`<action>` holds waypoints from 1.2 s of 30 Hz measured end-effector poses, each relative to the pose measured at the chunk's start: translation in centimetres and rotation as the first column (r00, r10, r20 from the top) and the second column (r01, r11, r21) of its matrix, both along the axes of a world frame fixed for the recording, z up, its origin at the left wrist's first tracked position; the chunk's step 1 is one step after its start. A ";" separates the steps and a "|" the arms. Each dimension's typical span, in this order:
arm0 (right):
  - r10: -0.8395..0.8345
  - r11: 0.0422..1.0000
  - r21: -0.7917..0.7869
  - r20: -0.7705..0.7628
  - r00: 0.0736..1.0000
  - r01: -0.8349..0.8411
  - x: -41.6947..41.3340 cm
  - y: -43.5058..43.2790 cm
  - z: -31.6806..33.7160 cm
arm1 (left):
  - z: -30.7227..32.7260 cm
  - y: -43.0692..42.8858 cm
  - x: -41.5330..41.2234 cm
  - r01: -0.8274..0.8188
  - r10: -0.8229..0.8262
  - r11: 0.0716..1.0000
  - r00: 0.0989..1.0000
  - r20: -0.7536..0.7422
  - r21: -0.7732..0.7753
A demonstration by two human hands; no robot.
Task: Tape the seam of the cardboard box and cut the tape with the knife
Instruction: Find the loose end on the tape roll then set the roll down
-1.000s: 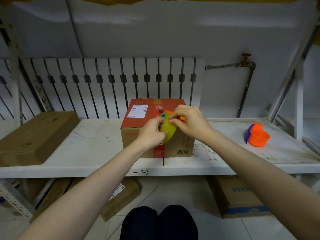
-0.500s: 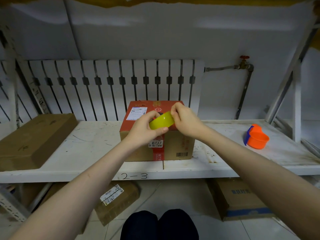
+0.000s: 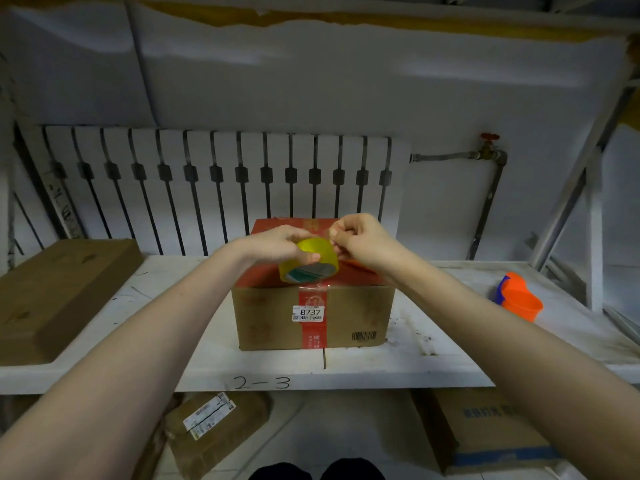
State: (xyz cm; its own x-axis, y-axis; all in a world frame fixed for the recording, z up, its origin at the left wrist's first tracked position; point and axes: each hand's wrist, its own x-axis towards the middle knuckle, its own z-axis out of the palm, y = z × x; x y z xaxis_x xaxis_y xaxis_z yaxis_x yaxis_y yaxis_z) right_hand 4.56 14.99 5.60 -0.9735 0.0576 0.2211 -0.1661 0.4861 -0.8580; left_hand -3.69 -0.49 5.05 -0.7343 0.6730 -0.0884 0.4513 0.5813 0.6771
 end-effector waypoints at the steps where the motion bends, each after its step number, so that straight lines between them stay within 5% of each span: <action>1: -0.005 0.992 -0.124 0.049 0.999 0.011 -0.4 0.1 0.4 | 0.5 0.0 -0.4 0.022 -0.020 0.998 0.999 0.034 -0.063; 5: -0.048 0.940 -0.325 0.168 0.985 0.101 -2.3 -0.3 1.9 | 1.6 0.3 -2.1 -0.002 -0.012 0.987 0.996 -0.085 -0.158; 9: -0.080 0.861 -0.476 0.220 0.972 0.179 -4.3 -1.2 2.7 | 1.6 0.0 -1.9 -0.055 0.093 0.975 0.980 -0.173 0.215; 17: -0.062 0.759 -0.605 0.301 0.951 0.242 -6.0 -1.3 2.6 | -0.7 0.7 -2.3 -0.168 0.310 0.800 0.938 -0.157 0.576; 28: 0.028 0.540 -0.812 0.281 0.959 0.222 -5.5 0.1 2.6 | -0.7 1.3 -2.1 -0.237 0.444 0.738 0.876 -0.190 0.632; 31: -0.070 0.676 -0.704 0.233 0.970 0.218 -4.7 0.4 2.9 | -0.4 1.7 -2.3 -0.263 0.447 0.752 0.877 -0.174 0.604; 33: -0.174 0.820 -0.523 0.156 0.972 0.231 -4.4 0.8 2.8 | -0.3 2.2 -2.2 -0.280 0.456 0.754 0.874 -0.168 0.594; 36: -0.301 0.913 -0.297 -0.024 0.953 0.281 -4.6 2.2 2.5 | -0.4 2.8 -1.9 -0.314 0.491 0.740 0.857 -0.158 0.594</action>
